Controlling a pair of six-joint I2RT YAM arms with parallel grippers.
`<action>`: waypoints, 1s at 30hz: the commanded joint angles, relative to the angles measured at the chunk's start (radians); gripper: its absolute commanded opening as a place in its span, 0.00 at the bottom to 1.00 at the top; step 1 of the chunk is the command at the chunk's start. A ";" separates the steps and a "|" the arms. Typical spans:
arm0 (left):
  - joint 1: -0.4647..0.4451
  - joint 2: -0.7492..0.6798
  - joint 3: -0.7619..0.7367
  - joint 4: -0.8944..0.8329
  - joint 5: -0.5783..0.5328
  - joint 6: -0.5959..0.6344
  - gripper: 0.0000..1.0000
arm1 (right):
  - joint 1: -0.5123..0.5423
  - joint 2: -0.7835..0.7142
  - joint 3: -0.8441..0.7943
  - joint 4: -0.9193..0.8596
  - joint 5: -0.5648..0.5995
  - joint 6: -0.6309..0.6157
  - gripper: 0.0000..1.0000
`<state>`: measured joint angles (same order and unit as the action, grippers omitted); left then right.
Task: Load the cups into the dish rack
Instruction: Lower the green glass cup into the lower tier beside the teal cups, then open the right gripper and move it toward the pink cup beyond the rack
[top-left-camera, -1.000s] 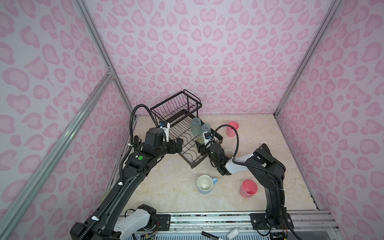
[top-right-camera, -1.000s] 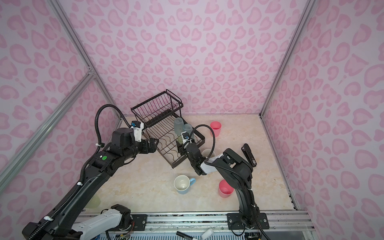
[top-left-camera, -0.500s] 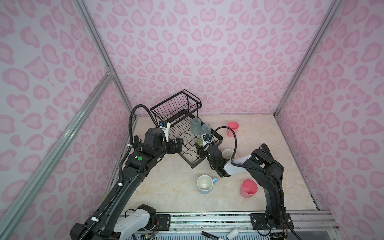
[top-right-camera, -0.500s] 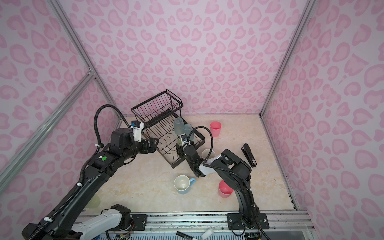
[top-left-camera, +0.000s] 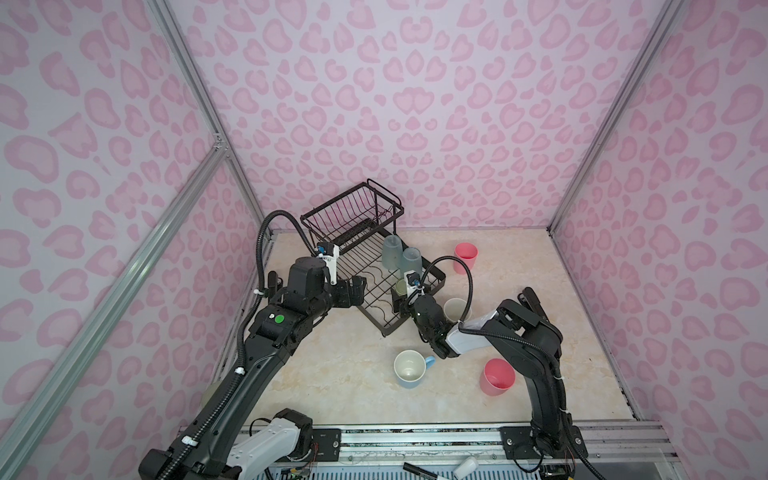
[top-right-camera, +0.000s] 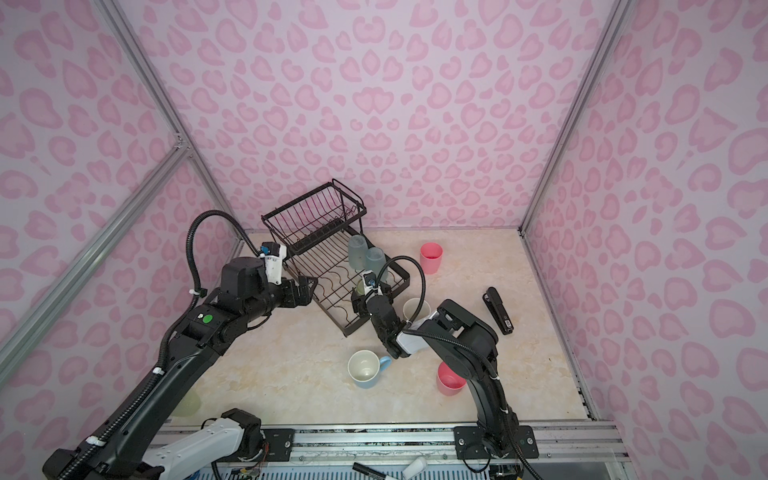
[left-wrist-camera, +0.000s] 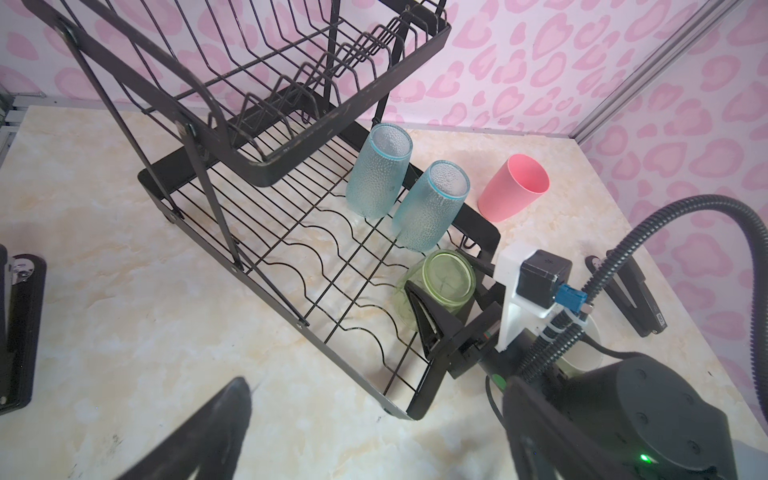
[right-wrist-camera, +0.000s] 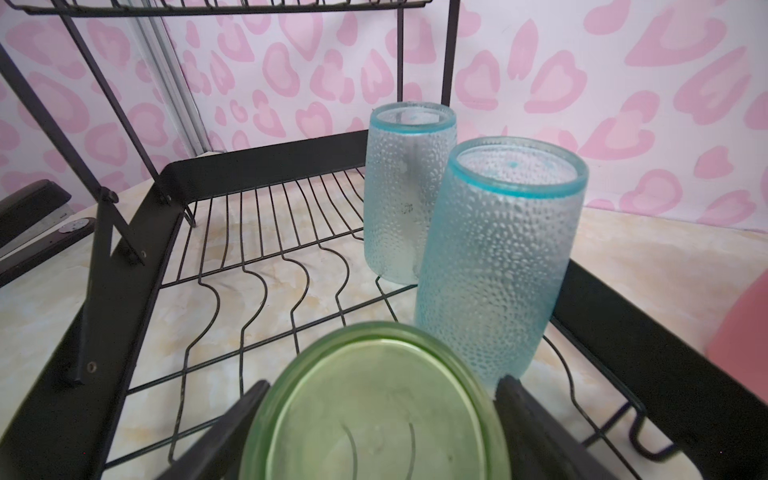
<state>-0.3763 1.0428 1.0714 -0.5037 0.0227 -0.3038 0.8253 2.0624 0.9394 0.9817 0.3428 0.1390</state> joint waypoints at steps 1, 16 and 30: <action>0.002 0.001 -0.004 0.027 0.000 0.008 0.97 | 0.000 -0.014 0.003 -0.006 -0.002 0.007 0.89; 0.017 -0.003 -0.008 0.025 -0.012 0.011 0.97 | 0.003 -0.140 -0.087 0.050 -0.006 0.019 0.95; 0.024 0.005 -0.013 0.032 0.007 0.008 0.97 | 0.002 -0.432 -0.187 -0.010 0.125 -0.020 0.89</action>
<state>-0.3546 1.0462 1.0630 -0.4995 0.0193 -0.3031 0.8291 1.6615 0.7547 0.9840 0.4004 0.1413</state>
